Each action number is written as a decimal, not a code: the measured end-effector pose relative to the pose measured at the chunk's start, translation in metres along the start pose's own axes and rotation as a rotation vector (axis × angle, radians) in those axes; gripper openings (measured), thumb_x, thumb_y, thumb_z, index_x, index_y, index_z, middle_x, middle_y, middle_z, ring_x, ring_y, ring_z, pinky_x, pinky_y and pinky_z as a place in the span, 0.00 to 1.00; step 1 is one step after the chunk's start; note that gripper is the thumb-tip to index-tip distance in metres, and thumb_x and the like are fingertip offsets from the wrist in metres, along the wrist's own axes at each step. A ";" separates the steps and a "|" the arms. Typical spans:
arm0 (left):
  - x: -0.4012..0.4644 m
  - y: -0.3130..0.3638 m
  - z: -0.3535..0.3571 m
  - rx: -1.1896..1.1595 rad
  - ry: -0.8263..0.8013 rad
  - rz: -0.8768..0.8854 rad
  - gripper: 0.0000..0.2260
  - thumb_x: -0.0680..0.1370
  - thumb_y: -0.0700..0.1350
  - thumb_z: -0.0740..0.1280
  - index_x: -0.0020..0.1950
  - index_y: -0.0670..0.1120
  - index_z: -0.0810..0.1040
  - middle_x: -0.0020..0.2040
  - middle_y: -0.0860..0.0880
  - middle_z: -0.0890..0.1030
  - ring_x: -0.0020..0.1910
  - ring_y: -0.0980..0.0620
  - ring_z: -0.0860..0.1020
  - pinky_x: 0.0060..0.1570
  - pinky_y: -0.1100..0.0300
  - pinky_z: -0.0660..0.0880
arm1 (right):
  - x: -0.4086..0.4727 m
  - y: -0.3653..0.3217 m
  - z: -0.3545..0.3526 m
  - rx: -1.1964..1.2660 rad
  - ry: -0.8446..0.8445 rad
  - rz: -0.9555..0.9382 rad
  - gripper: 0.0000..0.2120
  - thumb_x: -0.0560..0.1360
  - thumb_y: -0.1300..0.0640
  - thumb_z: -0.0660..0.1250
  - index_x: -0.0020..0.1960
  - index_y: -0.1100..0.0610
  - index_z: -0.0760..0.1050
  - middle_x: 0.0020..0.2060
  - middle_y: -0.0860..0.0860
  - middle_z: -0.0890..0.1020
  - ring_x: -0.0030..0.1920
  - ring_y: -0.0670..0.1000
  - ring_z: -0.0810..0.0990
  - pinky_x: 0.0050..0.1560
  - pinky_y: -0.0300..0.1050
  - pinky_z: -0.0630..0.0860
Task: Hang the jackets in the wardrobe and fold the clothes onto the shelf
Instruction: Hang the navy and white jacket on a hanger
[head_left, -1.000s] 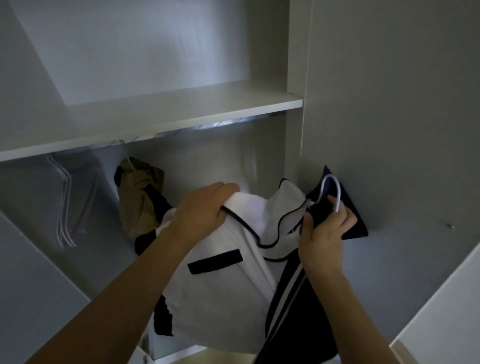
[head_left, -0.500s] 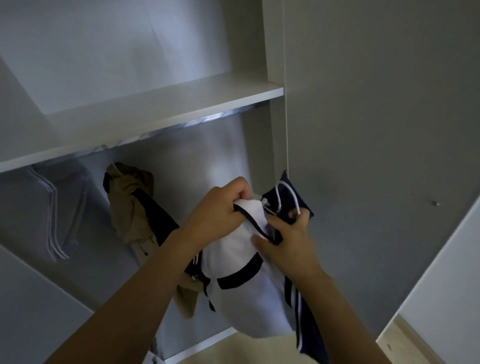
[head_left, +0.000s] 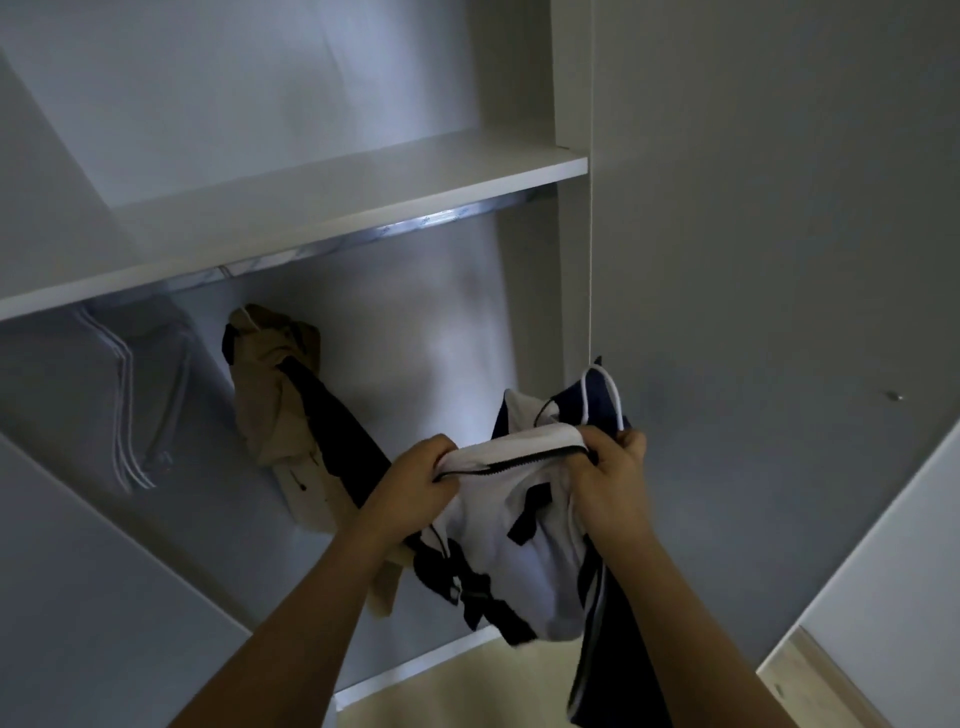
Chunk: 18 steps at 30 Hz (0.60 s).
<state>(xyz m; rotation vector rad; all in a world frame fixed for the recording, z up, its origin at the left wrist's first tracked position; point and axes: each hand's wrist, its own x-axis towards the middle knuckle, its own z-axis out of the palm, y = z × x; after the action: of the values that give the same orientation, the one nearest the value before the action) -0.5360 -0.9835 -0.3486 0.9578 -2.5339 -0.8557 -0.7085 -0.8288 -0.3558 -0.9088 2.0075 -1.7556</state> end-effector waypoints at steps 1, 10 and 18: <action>0.001 0.000 0.000 -0.005 0.043 0.015 0.04 0.76 0.38 0.63 0.45 0.47 0.73 0.40 0.48 0.75 0.40 0.51 0.75 0.43 0.49 0.73 | -0.002 0.002 0.000 -0.036 -0.023 0.005 0.20 0.78 0.61 0.61 0.53 0.33 0.74 0.49 0.41 0.62 0.44 0.33 0.71 0.47 0.30 0.66; 0.014 0.049 -0.029 0.296 0.149 0.362 0.06 0.73 0.40 0.62 0.44 0.50 0.68 0.38 0.54 0.72 0.36 0.52 0.72 0.34 0.55 0.69 | -0.005 0.005 -0.009 -0.393 -0.372 -0.109 0.22 0.65 0.41 0.71 0.58 0.44 0.77 0.53 0.45 0.61 0.49 0.51 0.75 0.55 0.45 0.74; 0.015 0.022 -0.027 0.374 -0.135 0.140 0.09 0.70 0.51 0.63 0.43 0.46 0.72 0.39 0.51 0.75 0.40 0.48 0.75 0.39 0.54 0.71 | -0.002 0.004 -0.010 -0.192 -0.141 0.075 0.17 0.67 0.33 0.56 0.50 0.40 0.72 0.47 0.33 0.73 0.44 0.47 0.79 0.50 0.51 0.77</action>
<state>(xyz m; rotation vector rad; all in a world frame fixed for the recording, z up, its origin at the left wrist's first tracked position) -0.5456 -0.9919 -0.3124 0.8315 -2.9021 -0.4258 -0.7145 -0.8194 -0.3584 -0.9721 2.1139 -1.4369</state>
